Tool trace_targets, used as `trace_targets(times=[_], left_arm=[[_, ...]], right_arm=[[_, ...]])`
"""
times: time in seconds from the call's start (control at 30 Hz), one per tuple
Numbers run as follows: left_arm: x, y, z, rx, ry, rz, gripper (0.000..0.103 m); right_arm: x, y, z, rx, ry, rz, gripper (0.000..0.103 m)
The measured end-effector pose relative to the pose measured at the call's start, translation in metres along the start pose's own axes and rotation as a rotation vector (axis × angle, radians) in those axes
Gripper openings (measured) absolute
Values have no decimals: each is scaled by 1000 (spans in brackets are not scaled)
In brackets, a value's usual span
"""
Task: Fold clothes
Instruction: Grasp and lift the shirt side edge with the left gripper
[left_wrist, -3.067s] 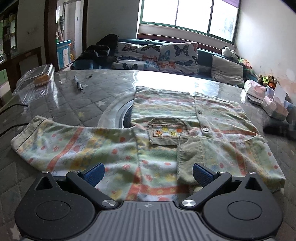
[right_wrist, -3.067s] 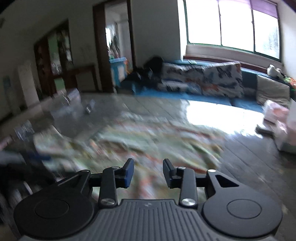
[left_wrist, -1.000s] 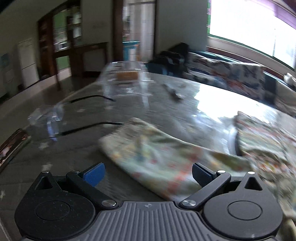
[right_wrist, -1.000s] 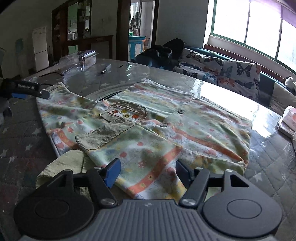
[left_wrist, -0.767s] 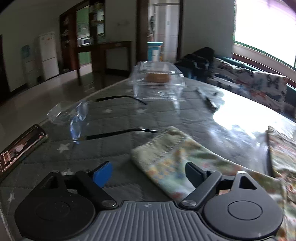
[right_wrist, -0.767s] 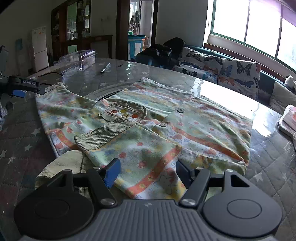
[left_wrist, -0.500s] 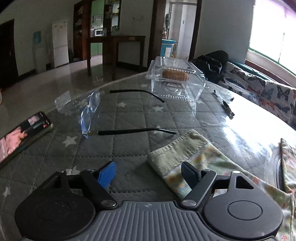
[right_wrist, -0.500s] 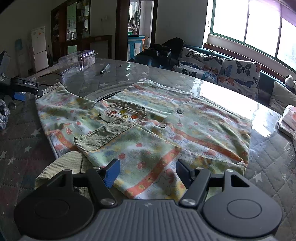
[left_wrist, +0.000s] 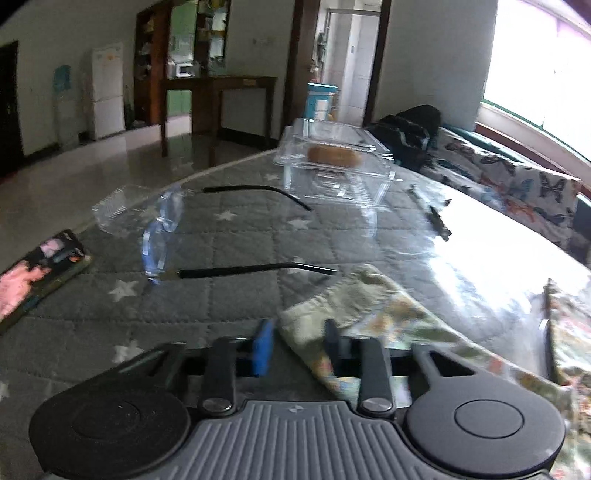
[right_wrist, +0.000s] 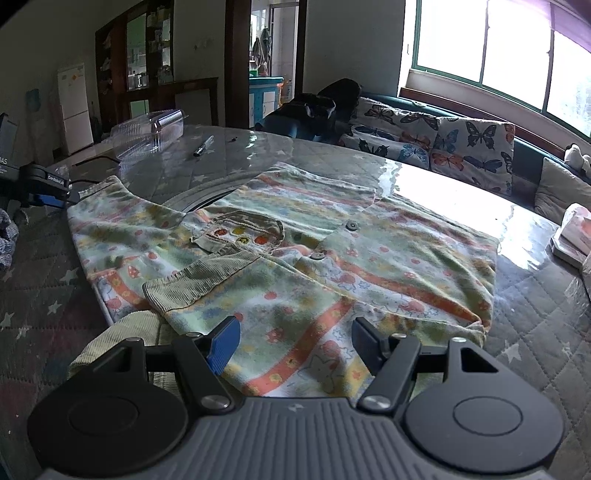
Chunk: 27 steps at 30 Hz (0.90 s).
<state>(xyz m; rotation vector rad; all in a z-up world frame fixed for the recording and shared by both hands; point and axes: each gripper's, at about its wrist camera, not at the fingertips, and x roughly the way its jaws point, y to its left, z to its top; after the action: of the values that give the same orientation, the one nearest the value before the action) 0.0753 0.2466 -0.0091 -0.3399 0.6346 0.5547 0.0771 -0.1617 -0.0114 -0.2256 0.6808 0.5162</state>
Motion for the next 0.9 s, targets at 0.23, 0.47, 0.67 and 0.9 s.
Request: trace_targets(times=[0.23,0.47,0.67,0.9], left_arm=[[-31,-20,7,-29,-5,-171,6],[-82,-71,6,42,-30,-389,5],[-84,-84,0,71,-32,-363,7],[-58,-34,-7,15,-42,-146,37]], right_arm=[[-9,-5,0,24,-29,-11,69],[-22,-16,-5,68,-65,-27,69],[-30,-23,-10,86,-76,-33,69],[-25,-23,-10,89,-65,-25,69]])
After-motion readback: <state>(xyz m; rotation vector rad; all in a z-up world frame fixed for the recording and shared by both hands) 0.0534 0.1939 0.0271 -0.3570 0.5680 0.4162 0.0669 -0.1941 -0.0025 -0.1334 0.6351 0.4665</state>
